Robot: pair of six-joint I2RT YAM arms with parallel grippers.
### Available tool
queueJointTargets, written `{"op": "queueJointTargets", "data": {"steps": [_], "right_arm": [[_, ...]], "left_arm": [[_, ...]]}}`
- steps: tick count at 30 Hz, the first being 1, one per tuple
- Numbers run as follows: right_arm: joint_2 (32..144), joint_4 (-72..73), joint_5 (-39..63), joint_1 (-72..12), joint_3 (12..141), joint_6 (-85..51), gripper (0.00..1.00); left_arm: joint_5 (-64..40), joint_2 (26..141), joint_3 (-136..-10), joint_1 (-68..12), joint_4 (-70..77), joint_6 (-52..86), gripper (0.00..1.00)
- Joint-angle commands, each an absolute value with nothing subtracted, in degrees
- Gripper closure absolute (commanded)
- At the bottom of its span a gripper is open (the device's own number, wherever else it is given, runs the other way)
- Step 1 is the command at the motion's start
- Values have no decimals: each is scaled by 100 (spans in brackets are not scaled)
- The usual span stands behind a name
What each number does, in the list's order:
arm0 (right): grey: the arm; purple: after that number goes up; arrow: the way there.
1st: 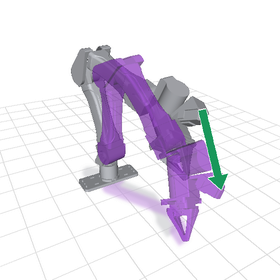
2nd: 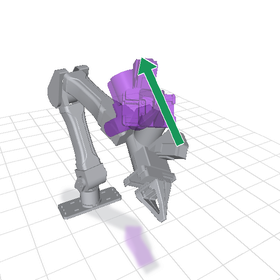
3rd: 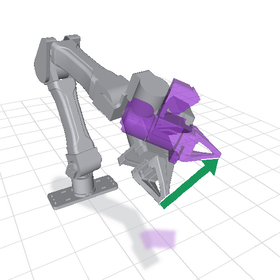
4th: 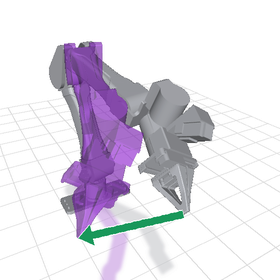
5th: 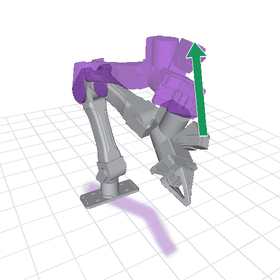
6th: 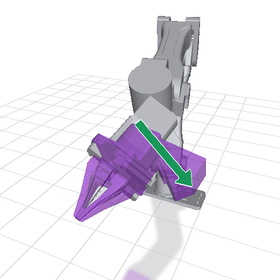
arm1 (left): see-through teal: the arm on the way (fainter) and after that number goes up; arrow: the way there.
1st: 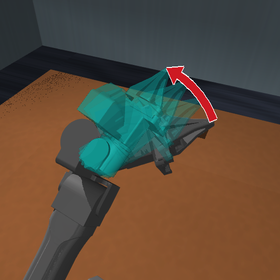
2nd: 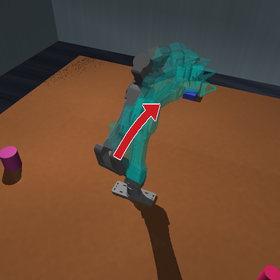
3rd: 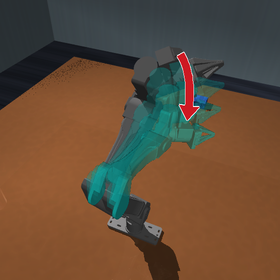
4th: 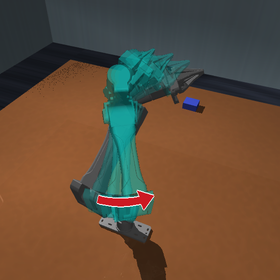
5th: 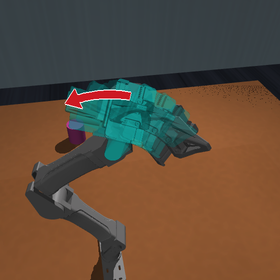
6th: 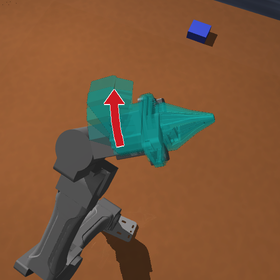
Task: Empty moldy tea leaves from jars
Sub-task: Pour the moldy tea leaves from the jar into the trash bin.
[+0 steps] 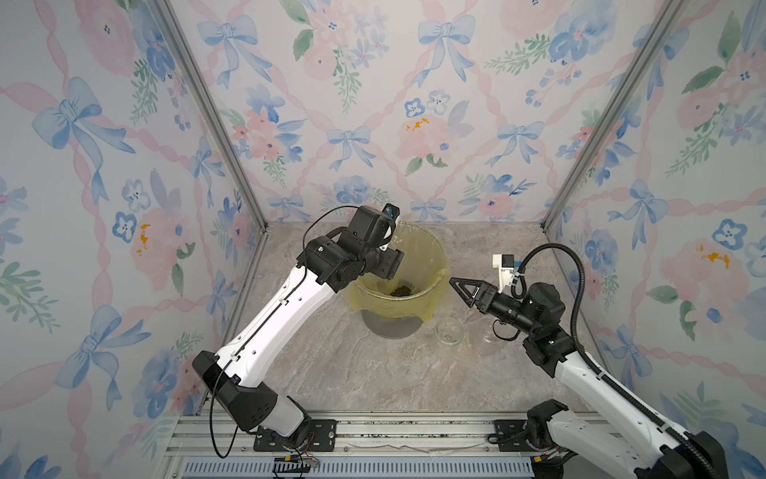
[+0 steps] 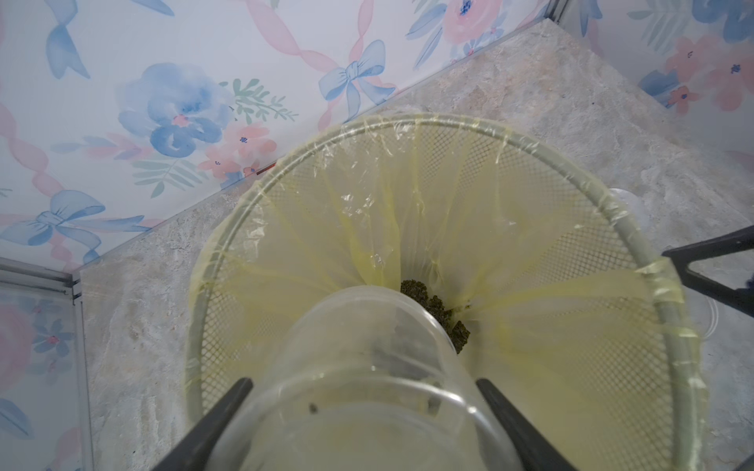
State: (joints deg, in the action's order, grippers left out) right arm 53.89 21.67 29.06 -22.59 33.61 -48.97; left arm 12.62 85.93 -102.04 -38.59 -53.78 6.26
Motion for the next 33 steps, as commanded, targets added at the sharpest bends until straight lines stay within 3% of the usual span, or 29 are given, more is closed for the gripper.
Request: {"op": "queueJointTargets", "data": {"steps": [1, 5, 16, 24, 33], "right_arm": [[5326, 2281, 2844, -2296, 3327, -4856, 3], [5385, 2383, 2871, -2309, 3331, -4950, 3], [5221, 2429, 3016, -2471, 3602, -4950, 3], [5104, 2519, 2855, -2853, 3985, -4996, 3], [5794, 3035, 3135, -2953, 4789, -6414, 3]], "left_arm": [[1606, 8630, -10379, -4026, -5326, 535, 58], [1039, 8494, -10324, -3981, -5166, 694, 57], [949, 7782, -9533, -3990, -3538, 711, 57], [866, 6852, -7841, -4017, -825, 1009, 57], [206, 6034, -5731, -4058, 2933, 1411, 57]]}}
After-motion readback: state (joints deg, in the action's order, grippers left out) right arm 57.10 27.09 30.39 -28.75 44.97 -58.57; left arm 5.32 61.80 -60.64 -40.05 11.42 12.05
